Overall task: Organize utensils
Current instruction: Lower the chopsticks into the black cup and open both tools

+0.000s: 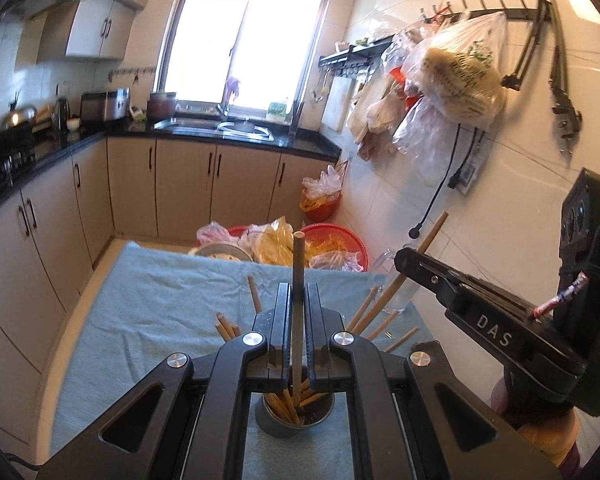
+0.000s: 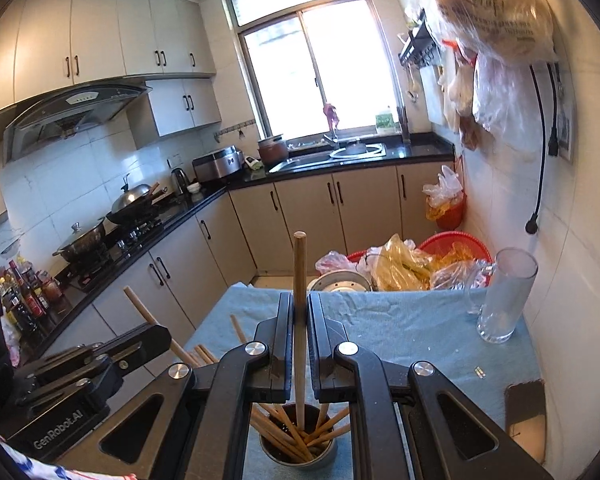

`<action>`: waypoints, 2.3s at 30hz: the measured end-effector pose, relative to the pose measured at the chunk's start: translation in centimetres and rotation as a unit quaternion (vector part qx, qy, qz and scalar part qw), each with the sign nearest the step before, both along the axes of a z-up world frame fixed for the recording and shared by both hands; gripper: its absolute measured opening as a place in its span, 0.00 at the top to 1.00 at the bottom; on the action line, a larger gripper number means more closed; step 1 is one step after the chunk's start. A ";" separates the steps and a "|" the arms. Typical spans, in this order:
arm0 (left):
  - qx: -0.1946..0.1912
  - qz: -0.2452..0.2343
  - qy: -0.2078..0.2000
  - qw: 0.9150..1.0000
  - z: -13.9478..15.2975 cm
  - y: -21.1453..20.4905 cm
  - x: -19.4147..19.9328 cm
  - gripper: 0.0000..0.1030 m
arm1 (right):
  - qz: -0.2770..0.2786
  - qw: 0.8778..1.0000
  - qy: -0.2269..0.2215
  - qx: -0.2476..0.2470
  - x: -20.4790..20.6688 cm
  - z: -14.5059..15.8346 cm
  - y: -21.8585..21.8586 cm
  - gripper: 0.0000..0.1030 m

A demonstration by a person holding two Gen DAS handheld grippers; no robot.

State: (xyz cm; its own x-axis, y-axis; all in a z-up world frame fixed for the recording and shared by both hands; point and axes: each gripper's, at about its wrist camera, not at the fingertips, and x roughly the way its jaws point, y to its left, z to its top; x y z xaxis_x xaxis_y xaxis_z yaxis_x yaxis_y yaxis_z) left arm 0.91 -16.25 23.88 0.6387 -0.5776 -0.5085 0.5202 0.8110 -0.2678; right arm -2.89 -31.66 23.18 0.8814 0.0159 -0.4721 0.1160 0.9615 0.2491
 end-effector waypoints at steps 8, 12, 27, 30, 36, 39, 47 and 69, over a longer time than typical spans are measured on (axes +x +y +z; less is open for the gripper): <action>0.000 0.004 0.048 0.999 -3.6 0.4 1.1 0.95 | 0.014 0.999 0.032 -0.007 1.5 -3.0 0.4 0.93; 0.001 0.002 0.043 0.999 -3.7 0.6 0.6 0.95 | 0.019 0.999 0.041 -0.007 1.9 -3.9 0.7 0.93; 0.008 0.009 0.019 1.000 -1.6 3.6 -4.0 0.75 | 0.021 0.998 0.065 -0.016 3.0 -5.6 1.0 0.93; 0.009 0.027 0.004 1.000 -1.2 4.9 -5.6 0.60 | 0.023 0.997 0.072 -0.017 3.2 -6.0 1.2 0.93; 0.049 0.050 -0.034 0.997 -1.0 6.1 -8.1 0.54 | 0.029 0.994 0.091 -0.048 3.7 -7.3 2.9 0.93; 0.060 0.054 -0.040 0.996 -1.3 6.6 -8.6 0.49 | 0.027 0.993 0.091 -0.065 3.7 -7.4 3.6 0.92; 0.076 0.064 -0.028 0.995 -2.4 7.2 -8.5 0.47 | 0.027 0.992 0.094 -0.080 3.8 -7.0 4.6 0.92; 0.077 0.080 0.001 0.994 -4.5 9.3 -8.1 0.43 | 0.017 0.993 0.076 -0.088 2.4 -5.3 6.1 0.88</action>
